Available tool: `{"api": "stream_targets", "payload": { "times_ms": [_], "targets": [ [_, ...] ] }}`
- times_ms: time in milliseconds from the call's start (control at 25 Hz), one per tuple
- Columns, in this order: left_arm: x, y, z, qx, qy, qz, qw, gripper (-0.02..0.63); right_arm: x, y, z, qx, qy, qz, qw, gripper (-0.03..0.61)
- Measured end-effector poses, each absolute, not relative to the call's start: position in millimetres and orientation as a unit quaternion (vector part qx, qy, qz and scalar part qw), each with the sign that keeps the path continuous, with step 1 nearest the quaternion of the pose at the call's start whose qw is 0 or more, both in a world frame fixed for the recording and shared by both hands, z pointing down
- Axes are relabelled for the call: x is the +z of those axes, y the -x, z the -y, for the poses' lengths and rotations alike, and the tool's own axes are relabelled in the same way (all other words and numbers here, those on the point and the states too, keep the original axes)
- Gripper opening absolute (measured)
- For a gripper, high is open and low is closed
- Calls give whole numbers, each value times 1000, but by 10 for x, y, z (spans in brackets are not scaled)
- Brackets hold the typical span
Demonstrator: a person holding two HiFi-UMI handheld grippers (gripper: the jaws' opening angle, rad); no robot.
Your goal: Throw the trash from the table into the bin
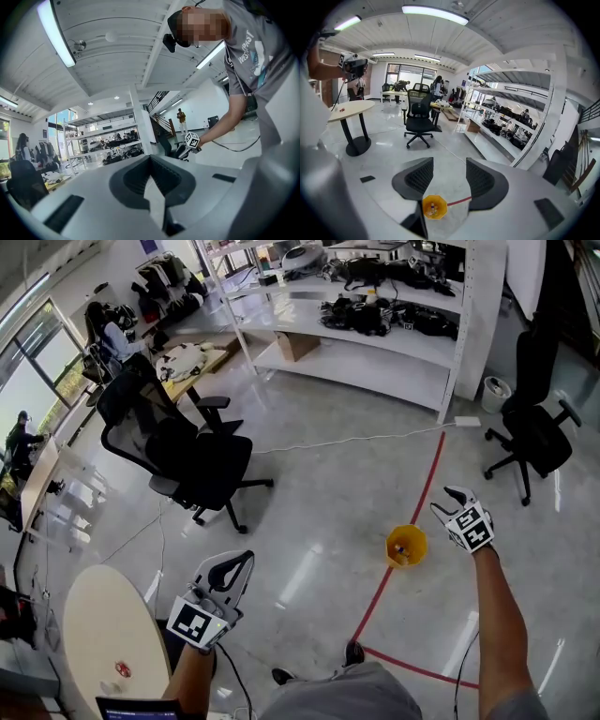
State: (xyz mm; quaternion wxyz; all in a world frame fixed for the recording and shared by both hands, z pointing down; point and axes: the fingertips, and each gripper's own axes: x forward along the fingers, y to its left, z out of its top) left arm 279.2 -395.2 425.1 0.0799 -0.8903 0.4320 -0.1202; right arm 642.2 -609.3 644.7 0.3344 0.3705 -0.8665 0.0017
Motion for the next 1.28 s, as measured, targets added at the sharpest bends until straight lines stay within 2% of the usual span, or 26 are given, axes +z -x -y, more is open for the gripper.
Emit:
{"api": "stream_targets", "payload": {
  "times_ms": [480,600,640,920,1280],
  "targets": [
    [4170,-2811,3822,-108,885,-446,83,43,5828,-6140,5974,-45,-346,888,300,197],
    [4120,-2678,3698,-103,879,-458,85,43,5614,-5864,5872,-62,-330,899,280,33],
    [4100,-2598,3633,-101,875,-465,85,43,5532,-5724,5826,-66,-322,905,269,9],
    [4049,-1786,3032,-84,831,-544,88,43,5035,-4465,5520,-117,-237,936,232,8],
    [3876,-207,1611,-71,756,-643,96,43,4456,-2195,4506,-181,-115,956,200,8]
  ]
}}
